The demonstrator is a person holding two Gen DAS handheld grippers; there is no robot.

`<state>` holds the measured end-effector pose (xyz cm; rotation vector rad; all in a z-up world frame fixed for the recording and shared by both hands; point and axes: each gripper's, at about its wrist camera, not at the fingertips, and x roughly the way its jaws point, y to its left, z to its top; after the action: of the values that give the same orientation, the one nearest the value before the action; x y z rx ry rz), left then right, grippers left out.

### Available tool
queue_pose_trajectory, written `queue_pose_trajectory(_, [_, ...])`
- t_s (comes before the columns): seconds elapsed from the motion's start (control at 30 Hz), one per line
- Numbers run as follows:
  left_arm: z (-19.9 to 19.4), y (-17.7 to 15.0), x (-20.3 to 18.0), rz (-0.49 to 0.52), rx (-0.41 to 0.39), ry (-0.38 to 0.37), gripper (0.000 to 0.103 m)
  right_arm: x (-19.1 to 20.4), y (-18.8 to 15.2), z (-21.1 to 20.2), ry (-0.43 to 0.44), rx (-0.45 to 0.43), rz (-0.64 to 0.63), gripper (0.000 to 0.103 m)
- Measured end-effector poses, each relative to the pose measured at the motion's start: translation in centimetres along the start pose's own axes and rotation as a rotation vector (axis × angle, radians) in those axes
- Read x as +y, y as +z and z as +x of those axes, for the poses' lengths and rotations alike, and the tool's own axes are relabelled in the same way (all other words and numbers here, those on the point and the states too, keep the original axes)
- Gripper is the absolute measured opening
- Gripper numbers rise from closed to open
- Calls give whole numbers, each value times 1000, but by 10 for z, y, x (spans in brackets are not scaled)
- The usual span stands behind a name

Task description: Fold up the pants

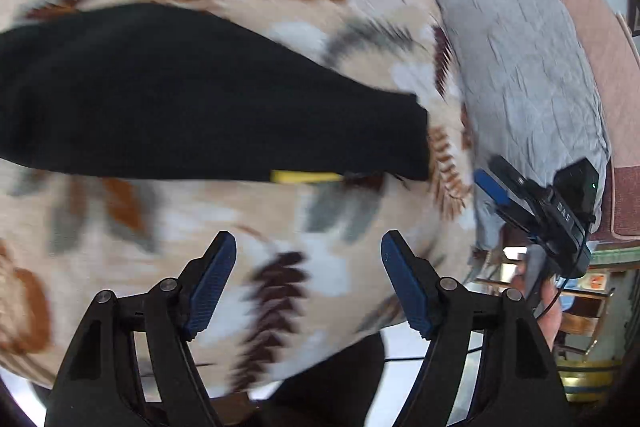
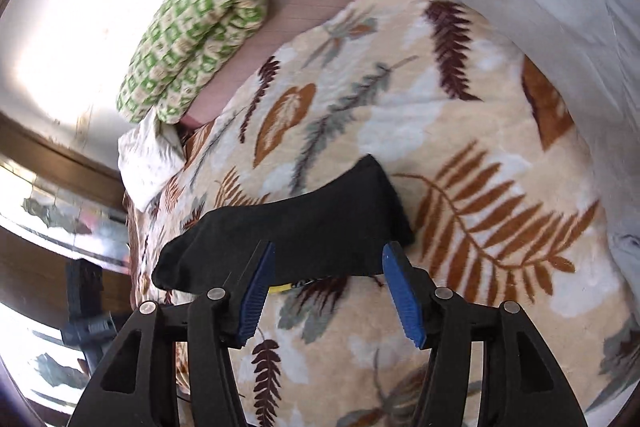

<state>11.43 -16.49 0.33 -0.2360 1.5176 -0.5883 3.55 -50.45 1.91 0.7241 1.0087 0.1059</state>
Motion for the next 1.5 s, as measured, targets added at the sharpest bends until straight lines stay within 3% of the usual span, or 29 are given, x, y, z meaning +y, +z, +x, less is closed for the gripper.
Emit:
queue_pose_trajectory(0.13, [49, 5, -31, -128, 32, -56, 75, -25, 8, 13, 29, 15, 43, 58])
queue_pose_trajectory(0.33, [92, 9, -27, -367, 46, -159, 75, -43, 22, 38, 60, 52, 49, 58])
queue_pose_trajectory(0.6, [109, 26, -35, -424, -24, -124, 75, -57, 38, 59, 101, 76, 51, 58])
queue_pose_trajectory(0.77, [118, 41, -39, -437, -29, -110, 54, -66, 48, 68, 150, 76, 73, 58])
queue_pose_trajectory(0.8, [119, 44, -38, -452, -25, -124, 44, -67, 50, 72, 163, 83, 76, 58])
queue_pose_trajectory(1.1, [125, 49, -36, -472, -9, -163, 43, -65, 65, 110, 260, 151, 43, 58])
queue_pose_trajectory(1.2, [128, 50, -39, -474, -14, -150, 43, -65, 67, 119, 269, 168, 28, 51])
queue_pose_trajectory(1.23, [129, 50, -41, -471, -16, -141, 43, -66, 68, 121, 269, 172, 25, 41])
queue_pose_trajectory(1.27, [129, 50, -42, -468, -15, -134, 43, -66, 69, 123, 253, 174, 17, 24])
queue_pose_trajectory(1.3, [128, 51, -44, -460, -10, -129, 41, -67, 68, 127, 231, 188, 13, 18])
queue_pose_trajectory(1.33, [128, 52, -44, -449, -5, -136, 23, -69, 67, 129, 229, 193, 20, 16])
queue_pose_trajectory(1.37, [128, 53, -44, -431, 7, -139, 14, -70, 66, 128, 232, 186, 24, 14])
queue_pose_trajectory(1.5, [128, 54, -37, -427, 44, -190, 10, -61, 66, 109, 234, 145, 3, 13])
